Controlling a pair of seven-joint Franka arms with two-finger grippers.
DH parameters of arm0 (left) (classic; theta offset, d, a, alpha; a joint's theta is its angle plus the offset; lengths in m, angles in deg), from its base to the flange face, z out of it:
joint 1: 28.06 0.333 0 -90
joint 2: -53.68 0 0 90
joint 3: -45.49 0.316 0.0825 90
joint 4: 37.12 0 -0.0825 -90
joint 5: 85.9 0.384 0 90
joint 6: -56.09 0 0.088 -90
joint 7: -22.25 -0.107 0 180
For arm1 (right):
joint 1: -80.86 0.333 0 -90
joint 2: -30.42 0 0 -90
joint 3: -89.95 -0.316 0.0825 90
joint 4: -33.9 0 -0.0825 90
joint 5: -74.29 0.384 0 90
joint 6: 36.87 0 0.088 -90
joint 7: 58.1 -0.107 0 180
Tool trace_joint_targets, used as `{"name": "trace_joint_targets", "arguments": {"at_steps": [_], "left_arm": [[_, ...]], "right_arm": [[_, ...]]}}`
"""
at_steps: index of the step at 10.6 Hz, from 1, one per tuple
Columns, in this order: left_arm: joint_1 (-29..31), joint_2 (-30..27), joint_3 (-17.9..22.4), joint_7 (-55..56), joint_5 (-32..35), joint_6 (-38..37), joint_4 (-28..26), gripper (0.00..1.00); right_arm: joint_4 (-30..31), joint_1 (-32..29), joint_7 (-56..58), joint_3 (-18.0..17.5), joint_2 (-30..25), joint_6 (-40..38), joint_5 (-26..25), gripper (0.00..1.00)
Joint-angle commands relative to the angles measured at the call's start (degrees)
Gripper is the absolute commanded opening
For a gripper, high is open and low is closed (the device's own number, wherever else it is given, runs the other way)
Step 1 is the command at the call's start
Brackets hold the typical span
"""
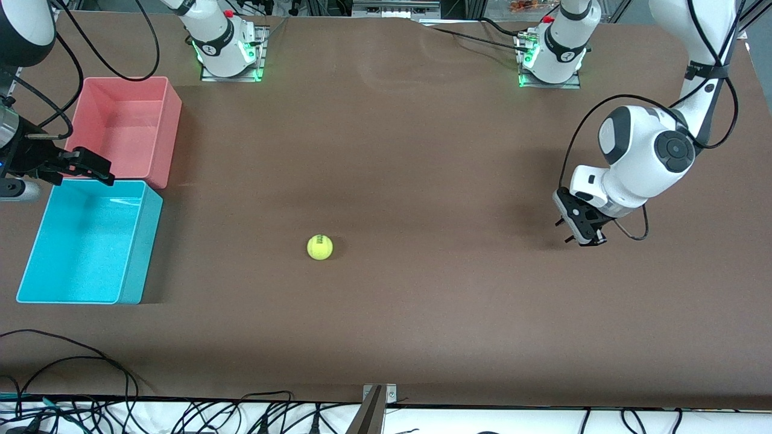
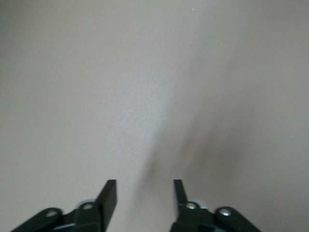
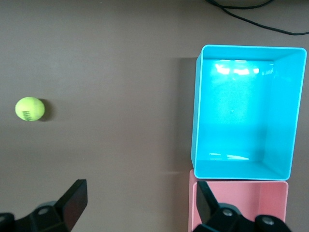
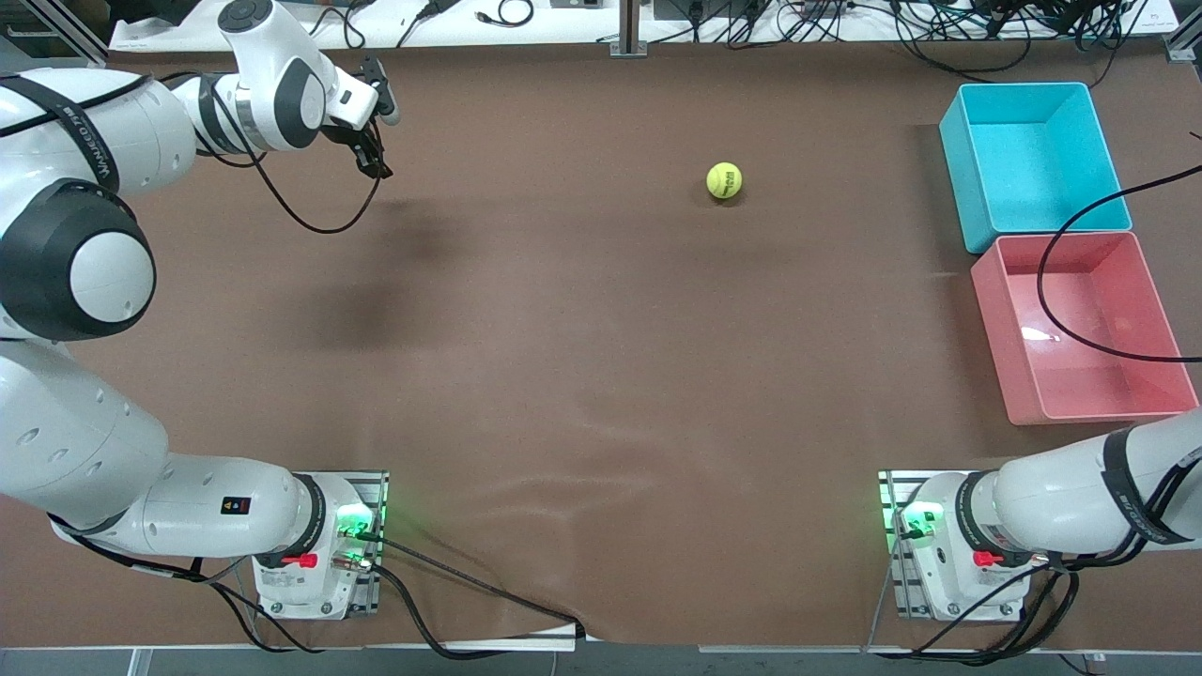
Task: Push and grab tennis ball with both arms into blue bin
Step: 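Reach the right gripper toward the ball while the left gripper withdraws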
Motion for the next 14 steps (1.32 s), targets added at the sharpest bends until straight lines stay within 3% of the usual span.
{"name": "trace_joint_targets", "arguments": {"at_steps": [1, 8, 9, 11, 14], "left_arm": [[1.22, -7.21, 0.01, 0.92, 0.03, -4.55, -2.74, 1.0], [3.95, -18.38, 0.71, 5.49, 0.65, -16.86, -3.19, 1.0], [3.95, -19.35, 1.41, 5.49, 0.91, -17.57, -2.92, 1.0], [4.04, -20.15, 1.33, 5.84, 7.91, -16.97, -3.1, 1.0], [5.1, -20.06, 1.33, 5.93, 8.21, -14.09, -3.8, 1.0]], "right_arm": [[0.03, 0.01, 0.78, -0.4, 0.92, 0.87, 1.02, 1.0], [2.14, 2.03, 2.97, -0.41, 3.99, 7.28, 3.21, 1.0], [2.14, 2.21, 3.15, -0.49, 4.69, 7.98, 3.3, 1.0], [2.14, 2.82, 7.43, -0.49, 6.1, 9.56, 3.57, 1.0], [2.14, 2.91, 9.65, -0.49, 8.56, 11.59, 5.05, 1.0]]}}
